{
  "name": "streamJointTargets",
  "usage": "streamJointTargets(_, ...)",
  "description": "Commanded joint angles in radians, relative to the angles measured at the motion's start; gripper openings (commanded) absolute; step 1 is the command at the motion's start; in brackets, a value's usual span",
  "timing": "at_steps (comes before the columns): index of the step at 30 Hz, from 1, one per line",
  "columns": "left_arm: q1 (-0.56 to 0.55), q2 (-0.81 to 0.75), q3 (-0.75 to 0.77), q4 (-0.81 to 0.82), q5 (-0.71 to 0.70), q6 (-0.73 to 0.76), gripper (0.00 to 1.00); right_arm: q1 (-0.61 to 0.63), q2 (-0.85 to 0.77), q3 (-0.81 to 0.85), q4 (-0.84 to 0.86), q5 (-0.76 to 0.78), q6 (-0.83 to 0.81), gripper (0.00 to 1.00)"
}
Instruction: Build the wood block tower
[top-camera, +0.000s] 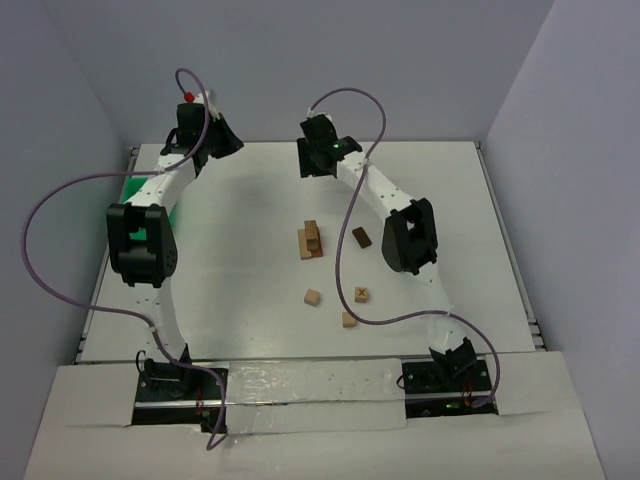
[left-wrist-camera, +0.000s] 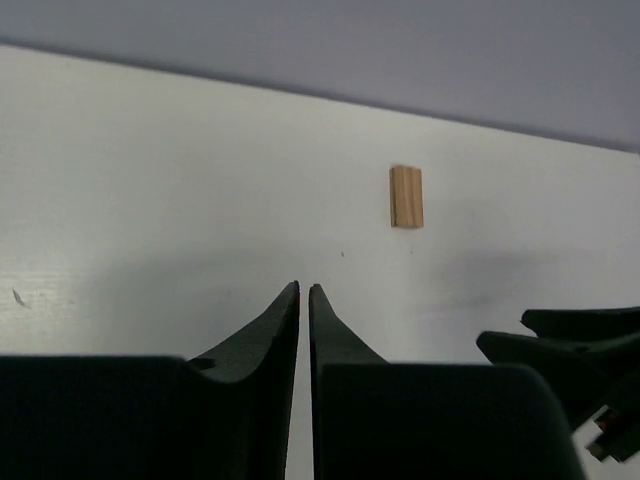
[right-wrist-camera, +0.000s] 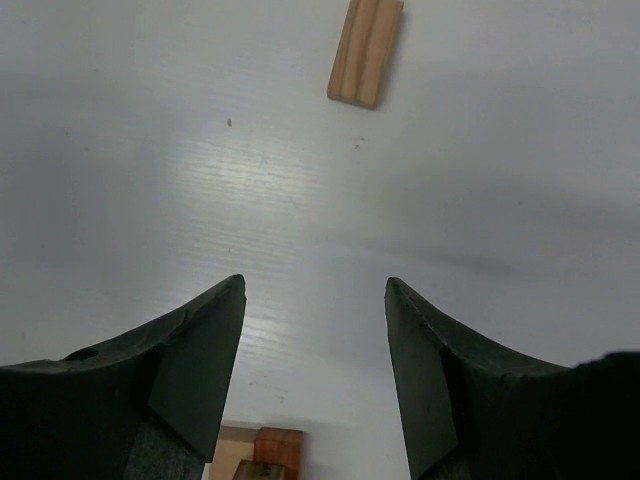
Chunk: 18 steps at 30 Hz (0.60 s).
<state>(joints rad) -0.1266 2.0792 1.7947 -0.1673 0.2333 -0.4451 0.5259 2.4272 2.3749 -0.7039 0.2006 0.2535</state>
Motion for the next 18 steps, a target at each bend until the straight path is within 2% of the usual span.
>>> streamJointTargets(1,-0.001,-0.112,-0.057,0.026,0.083,-0.044,0.15,-0.017,0.011,0.022,0.061,0.113,0.087,0.65)
streamJointTargets(4,0.005,-0.126,-0.084,0.044,0.137,-0.019,0.19,-0.015,0.052,0.066,0.063,0.116,0.106,0.64)
streamJointTargets(7,0.005,-0.098,-0.072,0.080,0.162,0.007,0.24,-0.018,0.027,0.007,0.079,0.113,0.104,0.65)
streamJointTargets(12,0.002,0.088,0.124,0.042,0.294,-0.061,0.32,-0.048,-0.111,-0.173,0.131,0.077,0.107,0.67)
streamJointTargets(13,0.001,0.201,0.217,0.056,0.369,-0.150,0.34,-0.072,-0.151,-0.221,0.138,0.042,0.120,0.68)
streamJointTargets(14,0.000,0.247,0.241,0.085,0.407,-0.211,0.36,-0.089,-0.177,-0.249,0.139,0.019,0.126,0.68)
streamJointTargets(15,-0.002,0.280,0.244,0.216,0.493,-0.267,0.38,-0.107,-0.218,-0.295,0.144,-0.024,0.131,0.68)
streamJointTargets(18,-0.010,0.417,0.305,0.438,0.583,-0.535,0.44,-0.205,-0.302,-0.386,0.152,-0.118,0.144,0.70)
